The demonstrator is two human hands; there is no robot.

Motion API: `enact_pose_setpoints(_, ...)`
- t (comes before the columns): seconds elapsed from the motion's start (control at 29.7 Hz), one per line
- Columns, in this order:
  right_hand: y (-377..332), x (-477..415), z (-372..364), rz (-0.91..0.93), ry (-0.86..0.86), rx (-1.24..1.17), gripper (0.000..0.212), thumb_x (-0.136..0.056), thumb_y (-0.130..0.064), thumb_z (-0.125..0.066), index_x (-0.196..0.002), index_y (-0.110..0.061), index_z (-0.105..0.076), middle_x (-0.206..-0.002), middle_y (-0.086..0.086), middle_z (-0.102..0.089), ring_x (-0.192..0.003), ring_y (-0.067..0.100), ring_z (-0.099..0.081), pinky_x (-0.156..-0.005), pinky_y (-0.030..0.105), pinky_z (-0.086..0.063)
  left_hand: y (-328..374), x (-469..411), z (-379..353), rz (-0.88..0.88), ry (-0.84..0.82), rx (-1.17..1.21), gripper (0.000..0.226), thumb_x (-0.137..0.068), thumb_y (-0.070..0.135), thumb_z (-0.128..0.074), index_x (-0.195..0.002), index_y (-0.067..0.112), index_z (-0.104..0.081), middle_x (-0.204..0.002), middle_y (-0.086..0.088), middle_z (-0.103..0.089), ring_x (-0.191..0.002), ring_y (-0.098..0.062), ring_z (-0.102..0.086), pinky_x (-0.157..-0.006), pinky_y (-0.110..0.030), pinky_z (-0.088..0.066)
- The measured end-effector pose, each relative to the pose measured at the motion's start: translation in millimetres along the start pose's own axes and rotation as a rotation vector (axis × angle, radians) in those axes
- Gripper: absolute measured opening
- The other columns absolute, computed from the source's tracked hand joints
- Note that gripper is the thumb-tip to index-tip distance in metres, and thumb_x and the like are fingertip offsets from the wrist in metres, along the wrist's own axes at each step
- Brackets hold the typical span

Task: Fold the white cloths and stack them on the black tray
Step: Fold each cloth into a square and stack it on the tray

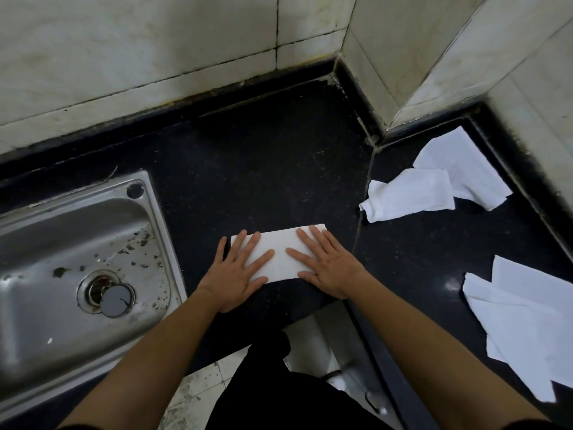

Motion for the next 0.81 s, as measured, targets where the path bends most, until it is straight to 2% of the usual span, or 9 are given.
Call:
enact_pose_setpoints(0.1,2,13,-4,-0.126,0.003,-0.049,0.072,-0.097,-0.066,-0.005,-0.156,-0.028,0.013,-0.163,0.01,0.021,-0.15,0.03,0.019,-0.123,0.053,-0.003,3,4,0,0.068,0.019,-0.007,0.066,-0.096,0.067,-0.006,-0.151,0.04,0.02,-0.157,-0.008,0.033,-0.145,-0.031,0.029,-0.117,-0.062,0.004)
enact_pose_setpoints(0.27,4,18,-7,-0.186,-0.041,-0.105,0.073,-0.089,-0.073,0.011,-0.15,-0.036,0.026,-0.161,0.007,0.03,-0.148,0.028,0.028,-0.123,0.051,0.006,4,4,1,0.096,-0.004,0.041,0.066,-0.095,0.069,-0.006,-0.15,0.042,0.02,-0.157,-0.007,0.035,-0.144,-0.03,0.03,-0.116,-0.062,0.007)
enact_pose_setpoints(0.34,4,17,-5,-0.182,-0.059,-0.114,0.073,-0.091,-0.072,0.007,-0.151,-0.035,0.025,-0.16,0.007,0.032,-0.147,0.028,0.029,-0.122,0.051,0.007,3,3,2,0.102,-0.048,0.046,0.066,-0.094,0.069,-0.004,-0.148,0.043,0.024,-0.155,-0.007,0.038,-0.143,-0.03,0.032,-0.116,-0.062,0.009)
enact_pose_setpoints(0.44,-4,24,1,-0.213,-0.03,-0.164,0.076,-0.098,-0.067,-0.013,-0.156,-0.028,0.017,-0.161,0.011,0.028,-0.15,0.03,0.023,-0.124,0.05,0.002,9,3,9,0.101,-0.083,0.041,0.068,-0.095,0.068,-0.007,-0.15,0.041,0.021,-0.157,-0.009,0.033,-0.145,-0.033,0.029,-0.116,-0.062,0.009)
enact_pose_setpoints(0.5,-10,33,6,-0.313,0.012,-0.283,0.079,-0.1,-0.062,-0.027,-0.158,-0.023,0.009,-0.164,0.011,0.019,-0.152,0.029,0.012,-0.124,0.046,-0.004,11,4,19,0.111,-0.074,0.049,0.072,-0.095,0.067,-0.017,-0.154,0.036,0.01,-0.161,-0.012,0.02,-0.148,-0.035,0.017,-0.116,-0.061,0.008)
enact_pose_setpoints(0.57,-12,44,11,-0.475,0.107,-0.406,0.073,-0.101,-0.053,-0.038,-0.158,-0.018,-0.01,-0.163,0.013,-0.011,-0.149,0.031,-0.016,-0.119,0.044,-0.022,12,-5,35,0.111,0.008,0.026,0.072,-0.096,0.062,-0.025,-0.156,0.026,-0.01,-0.163,-0.014,-0.005,-0.15,-0.033,-0.005,-0.117,-0.059,0.002)
enact_pose_setpoints(0.67,-9,58,9,-0.703,0.212,-0.559,0.053,-0.1,-0.043,-0.049,-0.144,-0.016,-0.044,-0.133,0.009,-0.048,-0.12,0.027,-0.049,-0.097,0.04,-0.045,25,-33,65,0.002,0.19,0.06,0.054,-0.099,0.042,-0.03,-0.145,0.016,-0.042,-0.148,-0.011,-0.043,-0.137,-0.027,-0.038,-0.114,-0.052,-0.024)
enact_pose_setpoints(0.74,-6,65,4,-0.842,0.24,-0.73,0.044,-0.097,-0.043,-0.055,-0.133,-0.017,-0.056,-0.123,0.006,-0.054,-0.112,0.023,-0.055,-0.088,0.038,-0.051,43,-61,79,-0.123,0.192,0.099,0.048,-0.1,0.022,-0.042,-0.146,0.014,-0.04,-0.145,-0.01,-0.045,-0.133,-0.028,-0.041,-0.108,-0.045,-0.033)
enact_pose_setpoints(0.81,-5,66,2,-0.915,0.226,-0.827,0.039,-0.095,-0.046,-0.058,-0.124,-0.02,-0.062,-0.118,0.003,-0.057,-0.105,0.02,-0.06,-0.082,0.034,-0.053,61,-87,90,-0.231,0.162,0.028,0.062,-0.093,0.006,-0.05,-0.152,0.014,-0.03,-0.151,-0.011,-0.036,-0.139,-0.029,-0.033,-0.109,-0.043,-0.033)
Point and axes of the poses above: each hand's wrist, its own x-axis away from the middle knuckle, its own z-axis out of the back of the hand, y = z × x, the point moved 4 cm from there along -x, towards the middle knuckle
